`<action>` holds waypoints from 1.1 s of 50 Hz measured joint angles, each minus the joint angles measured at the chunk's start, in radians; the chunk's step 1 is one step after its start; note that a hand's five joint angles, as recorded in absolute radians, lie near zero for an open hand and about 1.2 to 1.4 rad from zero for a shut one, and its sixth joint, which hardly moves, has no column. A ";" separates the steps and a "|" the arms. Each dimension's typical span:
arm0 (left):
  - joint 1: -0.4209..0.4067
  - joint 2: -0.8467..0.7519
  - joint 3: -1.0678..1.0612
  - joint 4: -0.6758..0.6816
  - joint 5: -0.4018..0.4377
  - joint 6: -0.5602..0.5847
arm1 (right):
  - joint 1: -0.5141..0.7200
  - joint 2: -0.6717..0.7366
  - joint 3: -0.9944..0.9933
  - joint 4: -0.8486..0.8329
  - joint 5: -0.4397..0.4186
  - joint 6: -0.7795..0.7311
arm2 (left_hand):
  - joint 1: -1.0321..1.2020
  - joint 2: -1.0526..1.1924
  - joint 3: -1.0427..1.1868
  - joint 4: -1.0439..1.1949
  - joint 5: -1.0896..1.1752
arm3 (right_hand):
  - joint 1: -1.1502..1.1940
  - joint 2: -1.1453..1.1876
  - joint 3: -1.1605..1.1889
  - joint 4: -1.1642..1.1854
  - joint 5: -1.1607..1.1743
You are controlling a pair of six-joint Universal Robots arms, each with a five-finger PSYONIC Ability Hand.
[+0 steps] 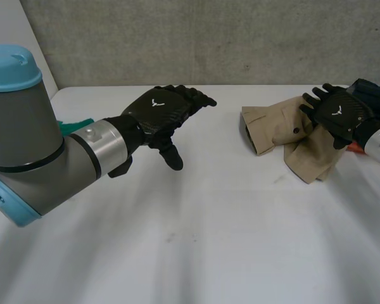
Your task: Fold the laundry.
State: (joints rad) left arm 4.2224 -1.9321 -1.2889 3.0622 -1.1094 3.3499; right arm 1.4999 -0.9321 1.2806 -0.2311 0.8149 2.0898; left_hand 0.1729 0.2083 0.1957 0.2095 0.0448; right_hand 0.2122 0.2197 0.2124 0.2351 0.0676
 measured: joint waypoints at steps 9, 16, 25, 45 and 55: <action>-0.002 -0.004 -0.013 0.022 0.000 -0.014 | 0.065 0.050 -0.115 -0.005 0.101 0.358 | 0.000 0.000 0.000 0.000 0.000 | 0.000 0.000 0.000 0.000 0.000; -0.002 -0.003 -0.023 0.023 0.000 -0.022 | 0.179 0.132 -0.252 -0.011 0.207 0.648 | 0.000 0.000 0.000 0.000 0.000 | 0.000 0.000 0.000 0.000 0.000; 0.010 0.020 -0.054 0.024 0.001 -0.021 | 0.279 0.373 -0.486 0.016 0.345 0.688 | 0.000 0.000 0.000 0.000 0.000 | 0.007 0.009 0.011 0.004 0.004; 0.134 0.156 -0.106 0.051 -0.011 -0.024 | 0.405 0.013 -0.420 -0.061 0.425 0.708 | 0.000 0.000 0.000 0.000 0.000 | 0.855 0.962 0.972 0.954 0.920; 0.235 0.290 -0.107 0.095 -0.115 -0.102 | 0.426 -0.275 -0.370 -0.114 0.538 0.923 | 0.000 0.000 0.000 0.000 0.000 | 0.855 0.962 0.972 0.955 0.923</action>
State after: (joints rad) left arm 4.4577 -1.6422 -1.3962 3.1577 -1.2240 3.2480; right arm 1.9262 -1.2074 0.9106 -0.3448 1.3533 3.0130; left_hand 0.1730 0.2083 0.1957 0.2095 0.0449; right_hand 1.0668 1.1821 1.1845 1.1898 0.9905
